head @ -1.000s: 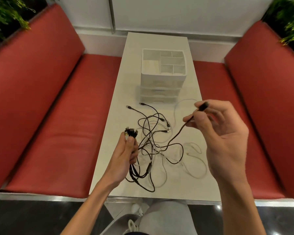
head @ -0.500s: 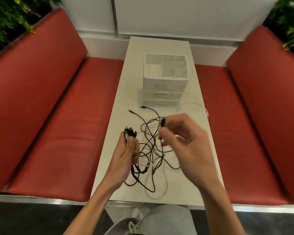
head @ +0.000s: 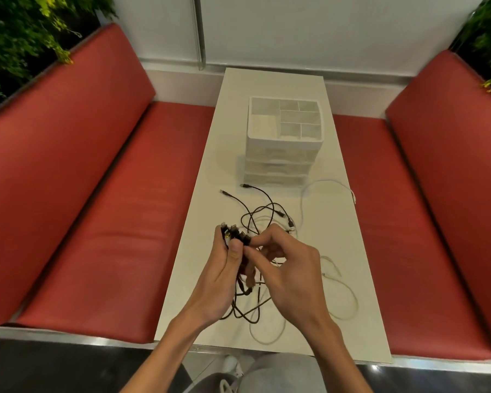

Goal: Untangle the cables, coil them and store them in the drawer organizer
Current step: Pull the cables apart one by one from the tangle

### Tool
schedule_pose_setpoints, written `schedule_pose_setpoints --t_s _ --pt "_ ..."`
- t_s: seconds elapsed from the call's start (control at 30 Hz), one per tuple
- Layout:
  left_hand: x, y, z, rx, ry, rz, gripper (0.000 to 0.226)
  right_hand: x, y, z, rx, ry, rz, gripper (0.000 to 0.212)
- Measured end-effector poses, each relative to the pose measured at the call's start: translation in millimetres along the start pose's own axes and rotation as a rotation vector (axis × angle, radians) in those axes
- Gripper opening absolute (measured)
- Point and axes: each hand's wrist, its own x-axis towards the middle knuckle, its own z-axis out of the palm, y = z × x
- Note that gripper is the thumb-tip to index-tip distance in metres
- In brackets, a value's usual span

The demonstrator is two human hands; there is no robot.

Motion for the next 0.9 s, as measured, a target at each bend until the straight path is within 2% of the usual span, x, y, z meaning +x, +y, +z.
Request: schedule_pose_setpoints --t_s 0.17,0.3,0.4,0.43,0.5,0.6,0.67,0.8,0.9 --pt "-1 -3 0 -0.017 -0.027 0.006 0.023 5 12 -4 -0.057 0.005 -0.025 0.016" --pt "0 -6 -6 -0.021 -0.079 0.022 0.043 17 13 -19 -0.044 -0.134 -0.072 0.024" --pt "-2 -3 -5 0.051 -0.139 0.039 0.043 39 -4 -28 -0.005 -0.122 -0.080 0.023" --pt "-3 -1 -3 0.071 -0.157 0.044 0.041 46 -14 -28 0.000 -0.171 -0.089 0.024" --pt "-4 3 2 0.130 -0.192 0.036 0.036 57 -31 -17 -0.038 -0.389 -0.098 0.034" --pt "-5 3 4 0.330 -0.233 0.015 0.036 62 -36 7 -0.239 -0.709 -0.069 0.047" --pt "-7 5 1 0.409 -0.244 0.003 0.038 63 -34 14 -0.335 -0.763 -0.045 0.055" --pt "-12 5 -5 0.453 -0.262 -0.015 0.027 58 -24 21 -0.376 -0.759 -0.044 0.061" --pt "-15 -6 -8 0.454 -0.232 -0.043 0.028 59 -22 19 -0.399 -0.758 -0.061 0.062"
